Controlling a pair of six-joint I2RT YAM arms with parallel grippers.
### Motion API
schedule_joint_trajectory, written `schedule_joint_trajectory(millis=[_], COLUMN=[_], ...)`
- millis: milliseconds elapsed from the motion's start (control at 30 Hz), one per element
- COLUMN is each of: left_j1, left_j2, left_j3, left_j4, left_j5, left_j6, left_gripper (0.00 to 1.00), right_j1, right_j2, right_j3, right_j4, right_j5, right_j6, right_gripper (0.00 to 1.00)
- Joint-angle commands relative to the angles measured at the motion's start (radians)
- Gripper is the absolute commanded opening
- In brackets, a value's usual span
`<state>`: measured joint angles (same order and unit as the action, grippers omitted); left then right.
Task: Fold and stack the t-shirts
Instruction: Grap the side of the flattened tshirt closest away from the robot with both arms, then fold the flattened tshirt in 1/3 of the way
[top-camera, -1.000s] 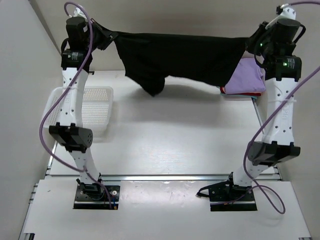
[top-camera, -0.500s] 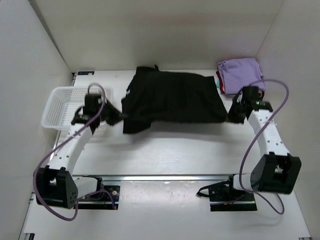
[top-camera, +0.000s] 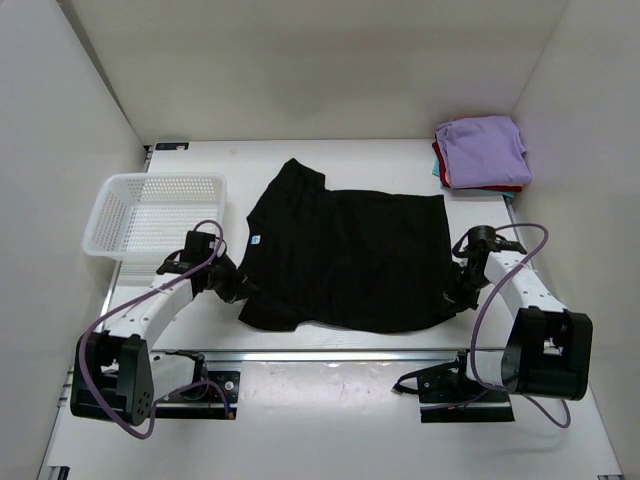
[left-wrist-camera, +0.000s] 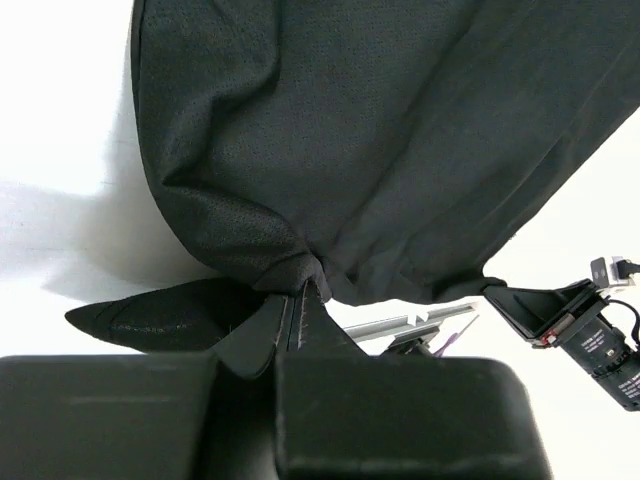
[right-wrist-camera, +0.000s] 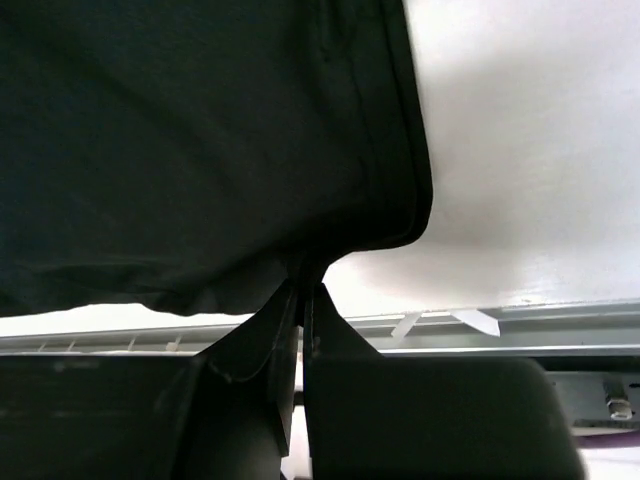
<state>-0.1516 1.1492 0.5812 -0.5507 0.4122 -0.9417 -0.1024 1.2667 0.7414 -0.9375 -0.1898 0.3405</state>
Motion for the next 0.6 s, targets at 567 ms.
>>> schedule_joint_trajectory(millis=[567], left_j1=[0.075], left_j2=[0.515], left_j3=[0.502], left_j4=[-0.055], left_j5=[0.022], left_j6=[0.106], left_gripper=[0.0], right_j1=[-0.082], right_j2=[0.397], right_j3=[0.427], right_j4=[-0.017], right_j5=[-0.008], right_j6=[0.006], right_gripper=[0.0])
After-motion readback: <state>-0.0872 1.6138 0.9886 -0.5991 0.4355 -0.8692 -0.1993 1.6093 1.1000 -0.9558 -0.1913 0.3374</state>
